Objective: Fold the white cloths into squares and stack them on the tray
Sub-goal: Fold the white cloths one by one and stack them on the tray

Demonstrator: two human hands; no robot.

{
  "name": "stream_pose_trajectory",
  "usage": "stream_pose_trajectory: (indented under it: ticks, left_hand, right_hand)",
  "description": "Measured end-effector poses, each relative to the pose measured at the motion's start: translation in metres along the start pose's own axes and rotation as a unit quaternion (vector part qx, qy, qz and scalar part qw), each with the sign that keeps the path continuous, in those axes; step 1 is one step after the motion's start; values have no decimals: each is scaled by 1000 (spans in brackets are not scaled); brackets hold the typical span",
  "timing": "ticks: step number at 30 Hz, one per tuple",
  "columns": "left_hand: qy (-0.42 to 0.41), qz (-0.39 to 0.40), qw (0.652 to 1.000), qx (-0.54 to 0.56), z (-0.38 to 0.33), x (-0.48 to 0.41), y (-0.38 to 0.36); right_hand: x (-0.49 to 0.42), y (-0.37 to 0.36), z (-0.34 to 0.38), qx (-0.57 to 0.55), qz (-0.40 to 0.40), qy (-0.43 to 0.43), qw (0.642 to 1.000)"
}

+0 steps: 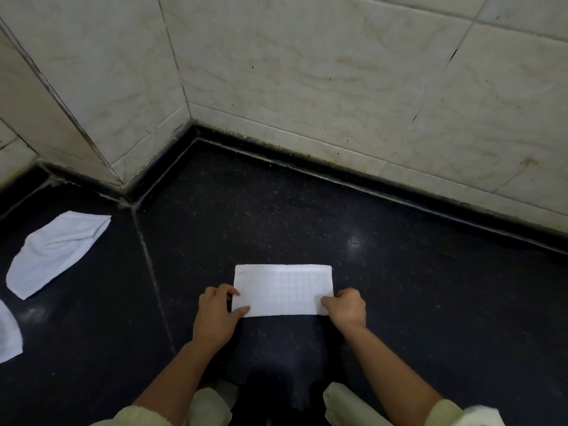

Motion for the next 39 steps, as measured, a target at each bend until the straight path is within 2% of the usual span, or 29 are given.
stream_pose_trajectory:
  ticks: [4, 8, 14, 17, 22, 26, 32, 39]
  left_hand:
    - [-6, 9, 1000, -2, -2, 0, -1]
    - [-9, 18, 1000, 4, -1, -2, 0]
    - [-11, 4, 999, 47, -1, -6, 6]
    - [1, -9, 996, 86, 3, -9, 9]
    - [23, 1, 994, 111, 8, -11, 8]
    - [22, 3, 993, 116, 8, -13, 7]
    - [34, 2, 991, 133, 9, -14, 10]
    - [36, 13, 986, 162, 10, -16, 12]
  right_hand:
    - [0, -4, 6, -39, 32, -38, 998]
    - [1, -1, 12, -69, 26, -22, 997]
    - [4, 8, 10, -246, 43, -109, 962]
    - [7, 11, 16, -267, 45, -89, 958]
    - [25, 2, 47, -256, 84, 52, 962]
    - [37, -24, 74, -216, 130, 120, 960]
    - [49, -80, 91, -127, 189, 119, 966]
    - [53, -107, 93, -94, 172, 104, 975]
Point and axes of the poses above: each hand's wrist, its own x-axis away from the middle knuckle, its own y-axis out of the back of the hand, z = x × y, the point moved 5 cm from there along -x, towards the middle knuckle, and after that the axes turned 1 degree about x, right-handed, at the moved point
